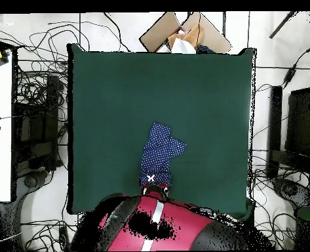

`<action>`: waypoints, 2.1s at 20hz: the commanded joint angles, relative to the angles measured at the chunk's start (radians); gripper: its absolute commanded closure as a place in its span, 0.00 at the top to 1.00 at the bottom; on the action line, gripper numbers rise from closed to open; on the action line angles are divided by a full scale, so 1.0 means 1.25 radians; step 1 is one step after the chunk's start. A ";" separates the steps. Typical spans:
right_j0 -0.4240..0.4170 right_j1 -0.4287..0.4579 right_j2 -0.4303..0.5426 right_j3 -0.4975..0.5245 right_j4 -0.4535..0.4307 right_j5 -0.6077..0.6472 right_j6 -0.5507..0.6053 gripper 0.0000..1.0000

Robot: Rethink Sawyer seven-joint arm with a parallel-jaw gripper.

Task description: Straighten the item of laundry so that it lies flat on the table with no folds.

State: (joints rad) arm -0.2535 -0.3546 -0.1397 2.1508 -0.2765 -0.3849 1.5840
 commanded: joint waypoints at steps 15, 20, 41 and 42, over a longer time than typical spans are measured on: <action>0.101 -0.210 0.054 0.147 0.140 0.356 0.143 1.00; 0.095 -0.252 0.079 0.122 0.135 0.478 0.118 1.00; 0.122 -0.261 0.134 0.054 0.288 0.153 0.247 1.00; 0.131 -0.251 0.123 0.042 0.302 0.146 0.239 1.00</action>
State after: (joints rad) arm -0.1273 -0.6765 -0.0345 2.3381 -0.0373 -0.2176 1.5947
